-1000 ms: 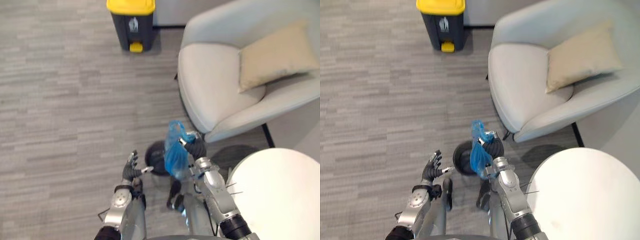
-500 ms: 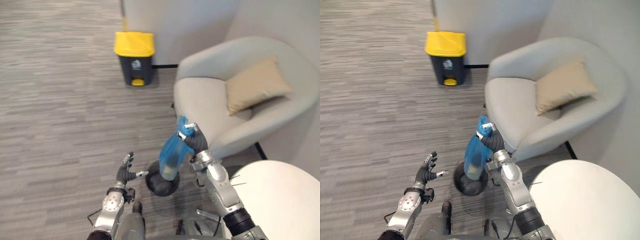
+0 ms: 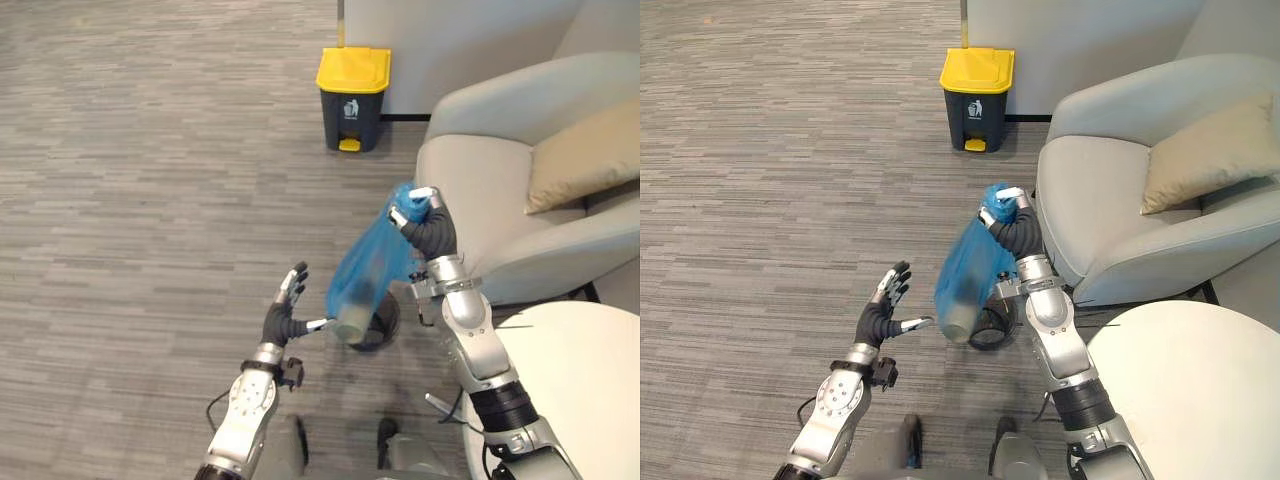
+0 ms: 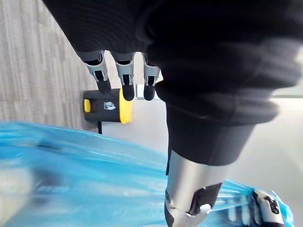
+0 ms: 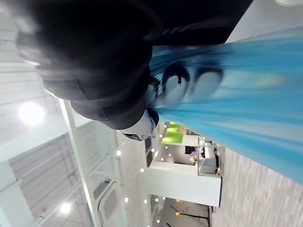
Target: Gather rubbish on tea table into small bin, then transfer packed bag to large trash can.
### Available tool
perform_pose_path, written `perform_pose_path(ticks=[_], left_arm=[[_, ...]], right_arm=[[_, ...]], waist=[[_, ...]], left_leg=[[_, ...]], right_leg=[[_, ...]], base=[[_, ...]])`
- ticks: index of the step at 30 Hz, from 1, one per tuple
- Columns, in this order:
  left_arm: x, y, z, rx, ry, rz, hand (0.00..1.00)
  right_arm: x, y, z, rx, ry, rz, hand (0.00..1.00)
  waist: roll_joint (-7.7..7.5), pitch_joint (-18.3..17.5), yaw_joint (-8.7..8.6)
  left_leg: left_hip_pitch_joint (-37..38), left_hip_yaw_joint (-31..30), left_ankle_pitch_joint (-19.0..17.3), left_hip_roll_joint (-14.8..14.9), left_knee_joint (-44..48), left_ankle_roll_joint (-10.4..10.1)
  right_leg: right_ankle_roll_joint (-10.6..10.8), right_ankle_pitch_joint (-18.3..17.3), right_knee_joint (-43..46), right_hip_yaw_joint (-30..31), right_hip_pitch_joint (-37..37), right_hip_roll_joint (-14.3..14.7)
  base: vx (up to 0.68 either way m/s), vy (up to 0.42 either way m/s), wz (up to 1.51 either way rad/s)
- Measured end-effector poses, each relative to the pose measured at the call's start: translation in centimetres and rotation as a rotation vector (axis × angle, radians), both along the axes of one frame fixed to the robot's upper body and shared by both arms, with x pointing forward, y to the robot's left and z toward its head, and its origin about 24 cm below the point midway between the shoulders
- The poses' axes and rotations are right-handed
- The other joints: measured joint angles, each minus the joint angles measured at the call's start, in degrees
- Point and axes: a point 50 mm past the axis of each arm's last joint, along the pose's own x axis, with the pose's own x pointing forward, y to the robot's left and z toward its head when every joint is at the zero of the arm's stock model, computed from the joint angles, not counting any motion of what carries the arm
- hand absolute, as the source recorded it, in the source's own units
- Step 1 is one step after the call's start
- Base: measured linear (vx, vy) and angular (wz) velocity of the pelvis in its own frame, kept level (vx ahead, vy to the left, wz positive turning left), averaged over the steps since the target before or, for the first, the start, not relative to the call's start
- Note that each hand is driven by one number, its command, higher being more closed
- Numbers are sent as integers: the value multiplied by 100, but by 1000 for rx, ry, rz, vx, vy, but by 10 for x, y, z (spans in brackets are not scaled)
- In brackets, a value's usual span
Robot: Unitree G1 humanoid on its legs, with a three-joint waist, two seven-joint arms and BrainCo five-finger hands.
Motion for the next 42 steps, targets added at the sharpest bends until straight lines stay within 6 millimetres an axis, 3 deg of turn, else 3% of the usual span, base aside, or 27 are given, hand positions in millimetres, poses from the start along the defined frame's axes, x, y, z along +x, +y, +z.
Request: perform_pose_path(ticks=[1,4,8,14,19,26,27,34,41,42], left_arm=[[1,-5,3,10,-17,-21,0],[5,-6,7,82,-56,-28,0],[9,-7,6,186,-85,-41,0],[18,-22,-6,282,-66,-92,0],[39,-25,-1,347,-98,-31,0],[48,-25,-2,402,-103,45,0],[47,-28,-3,399,-101,46,100],[48,-30,-5,385,-79,88,100],[52,-36,-1,381,-80,73,100],[54,-36,2,374,-88,76,100]], right_arm=[[1,2,1,16,0,3,100],[3,14,11,43,-35,41,100],[5,33,26,34,-86,120,100],[-11,69,28,35,-98,327,100],[-27,95,27,75,-74,518,100],[-32,105,23,89,-42,593,100],[-34,109,21,86,-30,615,100],[-28,138,10,-30,37,694,100],[-40,165,-9,-144,100,787,100],[-41,167,-8,-154,94,796,0]], waist=[[-106,-62,9],[-229,-135,-18],[-369,-227,-44],[-496,-328,-207],[-596,-414,-279],[-621,-441,-288],[-620,-442,-295],[-630,-512,-254],[-617,-575,-250],[-609,-598,-249]], left_leg=[[-4,49,116,-114,-135,59],[-7,122,175,-361,-174,163],[36,316,258,-454,-363,268],[223,435,356,-404,-602,207],[401,554,459,-258,-844,88],[672,666,497,-137,-1025,26],[677,672,502,-128,-1042,19],[680,666,532,-62,-1054,-26],[673,526,561,-23,-1052,-67],[670,521,566,-23,-1052,-66]], right_leg=[[117,227,-214,25,13,-80],[228,524,-616,89,177,-289],[209,799,-963,292,194,-339],[225,843,-1043,483,195,-241],[159,932,-1137,600,221,-35],[121,957,-1248,740,390,115],[118,959,-1258,747,389,124],[55,1012,-1339,736,422,200],[32,1043,-1445,600,542,233],[32,1043,-1446,595,543,232]], base=[[-99,201,11],[-70,215,2],[-73,81,-18],[-40,-17,-19],[9,-52,-18],[0,-36,-10],[-21,-18,-5],[0,0,0],[-19,-17,9],[-29,-3,5]])
